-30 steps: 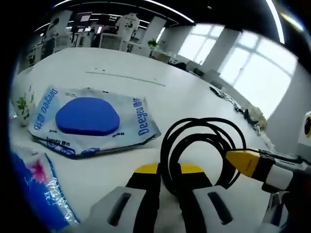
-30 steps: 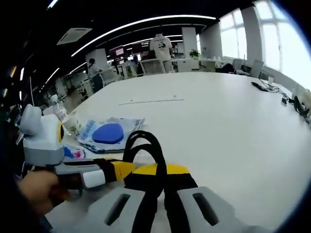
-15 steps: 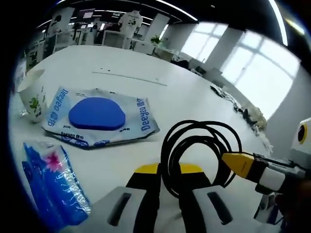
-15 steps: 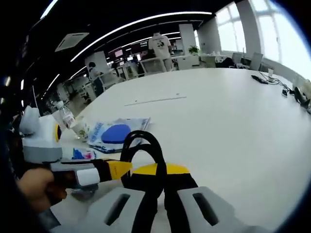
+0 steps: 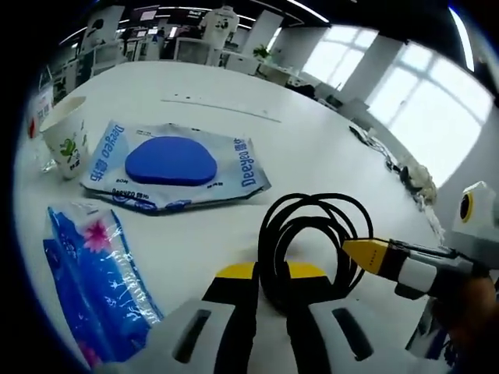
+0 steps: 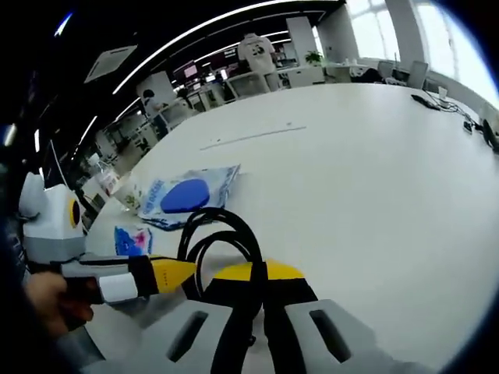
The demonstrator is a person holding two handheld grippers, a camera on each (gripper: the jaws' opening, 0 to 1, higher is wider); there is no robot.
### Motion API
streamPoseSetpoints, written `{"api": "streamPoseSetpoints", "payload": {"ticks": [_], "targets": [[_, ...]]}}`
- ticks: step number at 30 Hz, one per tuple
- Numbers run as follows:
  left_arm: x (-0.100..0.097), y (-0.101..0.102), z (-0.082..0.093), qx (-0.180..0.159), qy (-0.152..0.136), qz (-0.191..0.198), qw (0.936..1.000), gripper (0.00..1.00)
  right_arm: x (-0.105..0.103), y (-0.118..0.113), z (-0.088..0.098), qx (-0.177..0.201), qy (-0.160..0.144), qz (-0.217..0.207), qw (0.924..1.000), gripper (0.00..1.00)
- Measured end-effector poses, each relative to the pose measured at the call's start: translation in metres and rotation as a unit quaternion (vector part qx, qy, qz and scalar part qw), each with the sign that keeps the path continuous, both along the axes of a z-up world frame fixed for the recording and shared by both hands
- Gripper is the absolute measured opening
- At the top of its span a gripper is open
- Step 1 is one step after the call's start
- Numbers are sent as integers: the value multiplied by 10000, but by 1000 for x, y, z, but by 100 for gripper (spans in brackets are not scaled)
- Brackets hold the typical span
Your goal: Arrange the tabletop items into an orderly group along one side of the table until the central work area is clear of visible clutter.
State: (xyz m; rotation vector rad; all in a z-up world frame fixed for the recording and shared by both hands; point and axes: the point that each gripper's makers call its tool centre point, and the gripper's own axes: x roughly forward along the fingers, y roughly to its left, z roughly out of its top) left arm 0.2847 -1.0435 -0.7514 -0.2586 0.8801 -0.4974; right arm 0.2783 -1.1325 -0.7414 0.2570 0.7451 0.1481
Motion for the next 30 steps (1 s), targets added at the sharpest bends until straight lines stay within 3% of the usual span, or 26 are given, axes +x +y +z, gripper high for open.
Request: {"api": "streamPoseSetpoints", "payload": {"ticks": [15, 20, 30], "targets": [[12, 2, -13, -98, 222, 265, 9994, 12, 15, 1, -17, 31, 254, 131, 9996, 0], [16, 1, -13, 58, 8, 111, 9999, 12, 14, 0, -19, 28, 292, 89, 9995, 0], [15, 2, -12, 120, -59, 89, 9999, 13, 13, 0, -23, -135, 338, 127, 9993, 3]]}}
